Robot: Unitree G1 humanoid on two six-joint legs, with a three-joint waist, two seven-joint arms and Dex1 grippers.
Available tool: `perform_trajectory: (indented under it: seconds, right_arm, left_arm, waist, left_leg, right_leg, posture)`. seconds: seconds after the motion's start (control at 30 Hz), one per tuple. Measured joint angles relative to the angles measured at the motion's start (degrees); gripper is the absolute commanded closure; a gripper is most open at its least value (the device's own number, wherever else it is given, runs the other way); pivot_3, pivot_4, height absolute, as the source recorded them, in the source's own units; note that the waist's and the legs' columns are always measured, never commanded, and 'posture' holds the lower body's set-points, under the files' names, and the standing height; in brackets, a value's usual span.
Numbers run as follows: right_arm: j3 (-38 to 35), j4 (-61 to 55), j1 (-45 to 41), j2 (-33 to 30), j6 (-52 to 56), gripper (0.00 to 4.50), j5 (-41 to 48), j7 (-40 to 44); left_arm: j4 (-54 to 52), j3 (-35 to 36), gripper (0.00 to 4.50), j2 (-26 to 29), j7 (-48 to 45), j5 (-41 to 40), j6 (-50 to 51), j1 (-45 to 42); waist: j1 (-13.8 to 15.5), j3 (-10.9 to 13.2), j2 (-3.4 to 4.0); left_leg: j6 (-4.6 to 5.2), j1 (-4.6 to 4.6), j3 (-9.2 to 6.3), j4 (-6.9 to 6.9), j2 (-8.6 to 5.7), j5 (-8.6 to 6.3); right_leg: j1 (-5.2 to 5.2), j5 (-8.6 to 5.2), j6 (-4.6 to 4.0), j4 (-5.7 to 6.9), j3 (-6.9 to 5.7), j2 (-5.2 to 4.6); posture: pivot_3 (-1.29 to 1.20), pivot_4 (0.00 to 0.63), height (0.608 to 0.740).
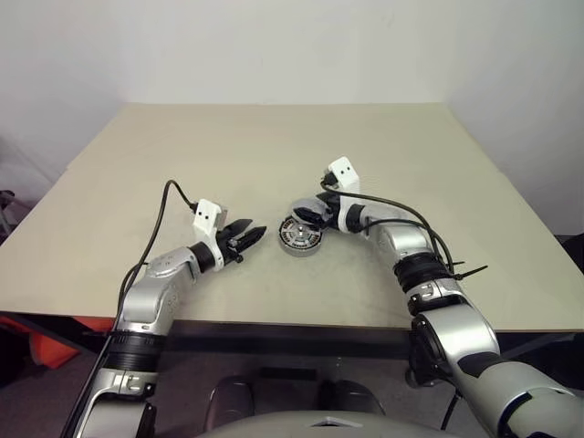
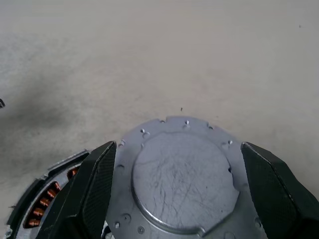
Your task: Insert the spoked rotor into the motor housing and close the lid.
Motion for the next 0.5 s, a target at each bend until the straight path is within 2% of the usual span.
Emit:
perform_trajectory:
  seconds: [0.27, 0.37, 0.43, 0.5]
  right_arm:
    - [-0.6, 2.5, -0.6, 0.5, -1.5, 0.01, -0.3, -0.2]
    - [-0.7, 2.6, -0.7, 0.7, -1.6, 0.65, -0.4, -0.1]
    - [-0.7, 2.7, -0.7, 0.8, -1.8, 1.36, -0.6, -0.1]
    - [-0.8, 2.7, -0.7, 0.8, -1.8, 1.48, -0.8, -0.1]
  left_arm:
    - [0.0, 0.1, 2.1, 0.2, 0.1, 0.0, 0.0, 0.0]
    - [0.0, 0.1, 2.1, 0.4, 0.1, 0.0, 0.0, 0.0]
    - [0.0, 0.1, 2.1, 0.4, 0.2, 0.0, 0.0, 0.0]
    - [0.0, 0.1, 2.1, 0.4, 0.2, 0.0, 0.0, 0.0]
  waist:
    - [-0.1, 0.0, 0.0]
    - [-0.1, 0.0, 0.0]
    - [-0.1, 0.0, 0.0]
    - [-0.1, 0.0, 0.0]
  left_leg:
    - [0.0, 0.0, 0.01, 0.01, 0.0, 0.0]
    - [0.0, 0.0, 0.01, 0.01, 0.0, 0.0]
    - [0.0, 0.0, 0.01, 0.02, 0.0, 0.0]
    - [0.0, 0.0, 0.01, 0.03, 0.0, 0.0]
  right_leg:
    - [0.0, 0.0, -0.01, 0.03, 0.03, 0.0]
    - [0.0, 0.0, -0.01, 0.04, 0.03, 0.0]
    - [0.01, 0.0, -0.01, 0.04, 0.03, 0.0]
    - [0.01, 0.0, -0.02, 0.05, 0.04, 0.0]
  posture:
    - [0.0, 0.0, 0.74]
    - [0.0, 0.0, 0.74]
    - [0.0, 0.0, 0.74]
    - [0.0, 0.0, 0.74]
